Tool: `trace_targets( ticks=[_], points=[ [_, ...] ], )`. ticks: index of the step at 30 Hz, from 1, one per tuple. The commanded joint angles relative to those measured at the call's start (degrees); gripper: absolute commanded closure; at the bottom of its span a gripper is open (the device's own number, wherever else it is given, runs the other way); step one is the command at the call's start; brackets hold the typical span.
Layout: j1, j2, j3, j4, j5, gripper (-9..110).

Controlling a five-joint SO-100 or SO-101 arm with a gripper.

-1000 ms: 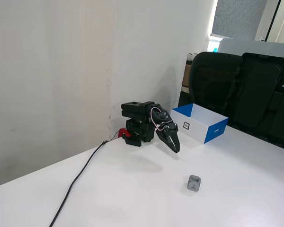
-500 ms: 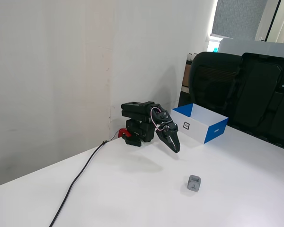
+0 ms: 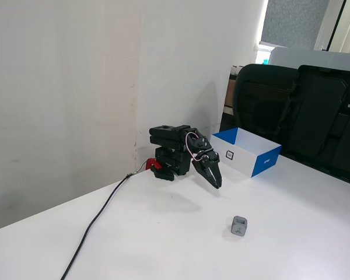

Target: Grasp the gray block and put it in the box.

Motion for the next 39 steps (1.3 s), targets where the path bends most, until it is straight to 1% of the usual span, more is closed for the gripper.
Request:
trace_targets(
  ticks=[1,14,17,24,26,30,34,36,39],
  points=[
    [-0.4,1.0,3.7,0.1,0.5,101],
    [-0.4,1.0,3.7,0.1,0.4,101],
    [1.1,1.0,3.7,0.1,-0.3,100],
    [1.1,1.0,3.7,0.1,-0.3,101],
    [1.2,1.0,3.7,0.1,-0.3,100],
    [1.9,1.0,3.7,0.1,-0.4,101],
    [1.3,1.0,3.7,0.0,0.6,101],
    [-1.7,1.0,3.3,-0.8,-0.2,101],
    [-4.7,1.0,0.1,3.3,-1.9,101]
  ],
)
